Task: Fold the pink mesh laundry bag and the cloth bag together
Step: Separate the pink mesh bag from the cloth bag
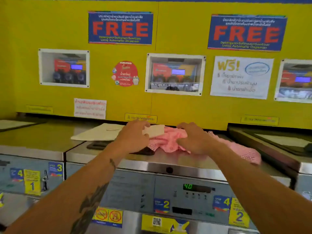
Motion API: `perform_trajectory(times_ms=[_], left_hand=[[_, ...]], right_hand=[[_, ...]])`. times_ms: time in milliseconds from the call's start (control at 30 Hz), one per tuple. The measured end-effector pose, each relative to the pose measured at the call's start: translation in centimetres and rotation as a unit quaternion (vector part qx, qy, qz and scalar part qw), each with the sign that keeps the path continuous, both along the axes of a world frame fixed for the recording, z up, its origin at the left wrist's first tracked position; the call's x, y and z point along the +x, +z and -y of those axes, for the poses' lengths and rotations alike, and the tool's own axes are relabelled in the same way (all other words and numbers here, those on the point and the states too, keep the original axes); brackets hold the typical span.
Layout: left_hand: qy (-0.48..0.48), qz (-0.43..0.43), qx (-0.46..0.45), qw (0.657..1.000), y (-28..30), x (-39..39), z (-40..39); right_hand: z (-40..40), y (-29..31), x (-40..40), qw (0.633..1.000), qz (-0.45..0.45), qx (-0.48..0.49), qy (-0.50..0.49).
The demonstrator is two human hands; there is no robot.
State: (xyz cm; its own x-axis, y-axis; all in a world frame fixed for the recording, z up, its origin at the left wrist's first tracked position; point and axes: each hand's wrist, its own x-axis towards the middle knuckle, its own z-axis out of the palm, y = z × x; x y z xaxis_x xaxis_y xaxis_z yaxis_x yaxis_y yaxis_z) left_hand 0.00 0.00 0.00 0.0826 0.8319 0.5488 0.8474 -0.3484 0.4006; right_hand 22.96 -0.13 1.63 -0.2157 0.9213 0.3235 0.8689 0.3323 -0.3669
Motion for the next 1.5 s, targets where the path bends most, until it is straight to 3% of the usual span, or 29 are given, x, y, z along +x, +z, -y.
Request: perform_trajectory(times_ms=[100, 167, 267, 367, 533, 667, 800, 1000, 1067, 1133, 1233, 1333, 1400, 1500], left_hand=[[-0.005, -0.127, -0.09, 0.988, -0.2, -2.4, -6.5], [-0.023, -0.175, -0.184, 0.967, -0.1, -3.4, -9.3], [-0.074, -0.123, -0.219, 0.965, 0.2, -5.3, -11.6], [-0.129, 0.011, -0.204, 0.97, 0.8, -7.1, -12.9], [-0.118, 0.146, -0.116, 0.975, 2.9, -7.1, -13.3], [-0.12, 0.138, -0.023, 0.983, 4.4, -4.5, -14.4], [-0.195, 0.109, 0.12, 0.967, 6.8, -0.7, -14.4], [-0.333, 0.075, 0.205, 0.917, 9.4, 8.9, -13.9], [-0.346, 0.083, 0.196, 0.914, 8.9, 12.0, -14.0], [-0.335, 0.058, 0.15, 0.928, 7.2, 14.1, -14.7], [-0.29, -0.003, 0.035, 0.956, 3.8, 15.0, -16.1], [-0.21, -0.101, -0.072, 0.97, 1.2, 13.9, -16.9], [-0.162, -0.173, -0.111, 0.965, 0.7, 13.0, -17.2], [-0.147, -0.172, -0.125, 0.966, 0.2, 12.4, -17.3]], right_hand=[[-5.9, 0.2, -2.7, 0.998, 0.042, -0.004, -0.035], [-9.7, -0.2, -3.7, 0.994, 0.047, -0.062, -0.08], [-13.0, -2.1, -4.8, 0.983, 0.013, -0.141, -0.114], [-13.0, -3.0, -6.3, 0.98, -0.012, -0.138, -0.141], [-11.9, -1.7, -7.6, 0.977, -0.163, -0.132, -0.045], [-11.6, 0.8, -5.2, 0.95, -0.297, -0.088, -0.035], [-11.7, 3.7, -0.9, 0.935, -0.352, 0.001, -0.045], [-9.8, 6.0, 6.2, 0.974, -0.191, 0.122, 0.007], [-9.3, 5.6, 8.7, 0.983, -0.072, 0.162, -0.048], [-8.9, 5.1, 11.2, 0.966, 0.101, 0.202, -0.126], [-7.3, 4.0, 13.8, 0.941, 0.241, 0.075, -0.228], [-6.0, 2.5, 16.2, 0.926, 0.185, -0.195, -0.266], [-5.1, 3.5, 17.2, 0.924, 0.141, -0.298, -0.195], [-4.2, 7.3, 17.7, 0.939, 0.092, -0.329, -0.05]])
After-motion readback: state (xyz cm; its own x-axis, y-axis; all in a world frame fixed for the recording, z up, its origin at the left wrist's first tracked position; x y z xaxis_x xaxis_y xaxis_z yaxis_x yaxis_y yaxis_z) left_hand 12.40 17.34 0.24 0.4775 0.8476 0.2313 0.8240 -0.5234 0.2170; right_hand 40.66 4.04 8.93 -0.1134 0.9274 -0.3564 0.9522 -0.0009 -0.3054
